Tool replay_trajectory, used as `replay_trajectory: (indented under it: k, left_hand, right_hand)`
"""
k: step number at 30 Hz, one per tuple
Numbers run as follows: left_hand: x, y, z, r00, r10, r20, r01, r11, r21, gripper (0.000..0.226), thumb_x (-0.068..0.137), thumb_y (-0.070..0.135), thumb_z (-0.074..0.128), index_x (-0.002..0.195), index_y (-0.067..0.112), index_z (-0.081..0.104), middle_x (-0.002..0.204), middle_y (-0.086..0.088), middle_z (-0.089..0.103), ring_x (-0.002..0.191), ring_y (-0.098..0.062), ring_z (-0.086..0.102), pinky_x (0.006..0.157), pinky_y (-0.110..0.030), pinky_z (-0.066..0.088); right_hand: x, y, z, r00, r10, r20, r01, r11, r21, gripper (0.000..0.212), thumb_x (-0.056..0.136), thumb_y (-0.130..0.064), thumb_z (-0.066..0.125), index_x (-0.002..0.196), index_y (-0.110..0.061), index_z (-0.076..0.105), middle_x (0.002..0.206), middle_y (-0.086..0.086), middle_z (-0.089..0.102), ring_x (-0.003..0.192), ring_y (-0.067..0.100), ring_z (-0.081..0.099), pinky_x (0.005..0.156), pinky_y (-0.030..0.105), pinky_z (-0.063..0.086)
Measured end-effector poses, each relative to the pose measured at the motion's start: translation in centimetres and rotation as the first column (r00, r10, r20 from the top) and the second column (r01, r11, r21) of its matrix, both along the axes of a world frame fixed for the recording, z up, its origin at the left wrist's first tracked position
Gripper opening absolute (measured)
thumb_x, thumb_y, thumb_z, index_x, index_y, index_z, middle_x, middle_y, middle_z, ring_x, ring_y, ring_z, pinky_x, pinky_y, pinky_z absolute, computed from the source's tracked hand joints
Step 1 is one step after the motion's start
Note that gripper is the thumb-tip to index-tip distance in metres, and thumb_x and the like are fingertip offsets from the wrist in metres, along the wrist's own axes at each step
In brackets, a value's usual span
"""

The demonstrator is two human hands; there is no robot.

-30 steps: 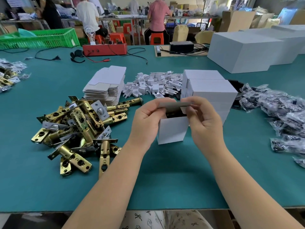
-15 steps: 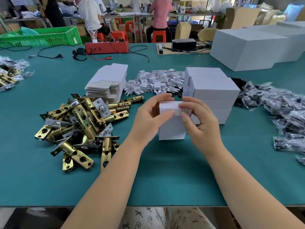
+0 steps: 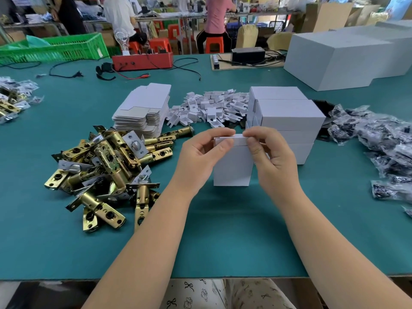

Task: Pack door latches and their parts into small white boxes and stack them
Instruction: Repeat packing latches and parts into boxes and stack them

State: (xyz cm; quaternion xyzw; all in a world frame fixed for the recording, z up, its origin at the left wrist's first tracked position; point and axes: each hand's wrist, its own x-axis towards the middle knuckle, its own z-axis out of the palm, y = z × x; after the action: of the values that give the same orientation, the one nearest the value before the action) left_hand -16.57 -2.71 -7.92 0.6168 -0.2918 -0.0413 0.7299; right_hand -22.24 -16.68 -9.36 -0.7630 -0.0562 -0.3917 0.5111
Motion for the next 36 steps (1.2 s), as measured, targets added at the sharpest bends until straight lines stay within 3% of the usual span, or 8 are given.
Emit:
replay_trajectory:
  k: [7, 14, 17, 23, 28, 32, 34, 36]
  left_hand:
    - [0.5, 0.2, 0.4, 0.981, -0.038, -0.188, 0.047, 0.998, 0.044, 0.025, 0.087, 0.035, 0.054, 0.077, 0.031, 0.077, 0.085, 0.01, 0.07, 0.084, -0.009, 0.06, 0.077, -0.024, 0.048]
    - [0.6, 0.0, 0.0, 0.988, -0.038, -0.148, 0.047, 0.997, 0.056, 0.023, 0.082, 0.023, 0.058, 0.075, 0.035, 0.075, 0.08, 0.016, 0.068, 0.078, -0.001, 0.06, 0.073, -0.019, 0.049]
    - [0.7, 0.1, -0.3, 0.991, -0.05, -0.124, 0.057, 0.997, 0.057, 0.022, 0.081, 0.02, 0.059, 0.076, 0.035, 0.075, 0.079, 0.015, 0.067, 0.078, -0.004, 0.059, 0.073, -0.02, 0.049]
    - [0.8, 0.5, -0.8, 0.997, -0.059, -0.051, 0.065, 0.99, 0.123, 0.033, 0.074, 0.012, 0.065, 0.084, 0.042, 0.07, 0.08, 0.013, 0.066, 0.079, -0.006, 0.059, 0.07, -0.021, 0.051]
    - [0.9, 0.4, -0.9, 0.999, -0.035, -0.038, 0.04, 0.991, 0.131, 0.033, 0.075, 0.014, 0.066, 0.086, 0.044, 0.07, 0.082, 0.012, 0.067, 0.082, -0.006, 0.06, 0.07, -0.021, 0.051]
    - [0.9, 0.1, -1.1, 1.0, 0.019, 0.0, -0.019, 0.996, 0.084, 0.038, 0.081, 0.002, 0.067, 0.091, 0.039, 0.07, 0.085, 0.018, 0.069, 0.081, 0.0, 0.061, 0.071, -0.015, 0.05]
    - [0.9, -0.3, -1.2, 0.996, 0.085, -0.008, -0.084, 0.994, 0.069, 0.04, 0.083, -0.003, 0.067, 0.093, 0.036, 0.07, 0.087, 0.018, 0.069, 0.082, -0.002, 0.062, 0.073, -0.018, 0.05]
    - [1.0, -0.6, -1.0, 0.981, 0.172, -0.09, -0.168, 0.985, 0.046, 0.039, 0.082, -0.002, 0.069, 0.09, 0.036, 0.07, 0.091, 0.008, 0.069, 0.085, -0.009, 0.062, 0.076, -0.03, 0.053]
  right_hand:
    - [0.3, -0.5, -0.7, 0.999, -0.034, -0.035, 0.031, 0.998, -0.06, 0.015, 0.095, -0.017, 0.05, 0.098, -0.026, 0.062, 0.11, -0.008, 0.057, 0.108, -0.004, 0.051, 0.092, 0.018, 0.043]
    - [-0.1, -0.3, -1.3, 0.997, -0.001, -0.076, -0.001, 1.0, -0.026, 0.017, 0.09, -0.014, 0.053, 0.103, -0.022, 0.061, 0.123, -0.007, 0.053, 0.116, -0.003, 0.048, 0.097, 0.024, 0.042]
    - [-0.2, -0.2, -1.6, 0.995, -0.003, -0.096, -0.003, 0.998, -0.06, 0.026, 0.085, -0.012, 0.058, 0.108, -0.024, 0.057, 0.127, -0.016, 0.048, 0.12, -0.002, 0.046, 0.098, 0.026, 0.043]
    - [-0.3, 0.0, -1.8, 0.994, -0.002, -0.112, -0.009, 0.995, -0.102, 0.044, 0.081, -0.006, 0.061, 0.115, -0.032, 0.05, 0.135, -0.025, 0.037, 0.124, -0.01, 0.038, 0.095, 0.015, 0.04]
    - [-0.4, 0.2, -2.0, 0.988, -0.023, -0.15, 0.004, 0.992, -0.126, 0.059, 0.08, 0.0, 0.063, 0.121, -0.039, 0.043, 0.145, -0.014, 0.035, 0.123, -0.015, 0.035, 0.087, 0.008, 0.038]
    - [-0.5, 0.4, -2.1, 0.971, -0.065, -0.228, 0.023, 0.983, -0.182, 0.085, 0.079, -0.007, 0.065, 0.132, -0.055, 0.02, 0.147, -0.014, 0.031, 0.123, -0.011, 0.034, 0.085, -0.001, 0.033]
    - [-0.6, 0.4, -2.1, 0.945, -0.059, -0.322, 0.023, 0.993, -0.114, 0.092, 0.08, -0.014, 0.068, 0.136, -0.059, 0.009, 0.14, -0.014, 0.037, 0.117, -0.001, 0.041, 0.086, 0.002, 0.035]
    - [-0.6, 0.2, -1.9, 0.894, -0.056, -0.445, 0.02, 0.996, -0.085, 0.087, 0.083, -0.023, 0.07, 0.146, -0.046, 0.015, 0.136, -0.014, 0.042, 0.115, 0.004, 0.047, 0.092, 0.014, 0.041]
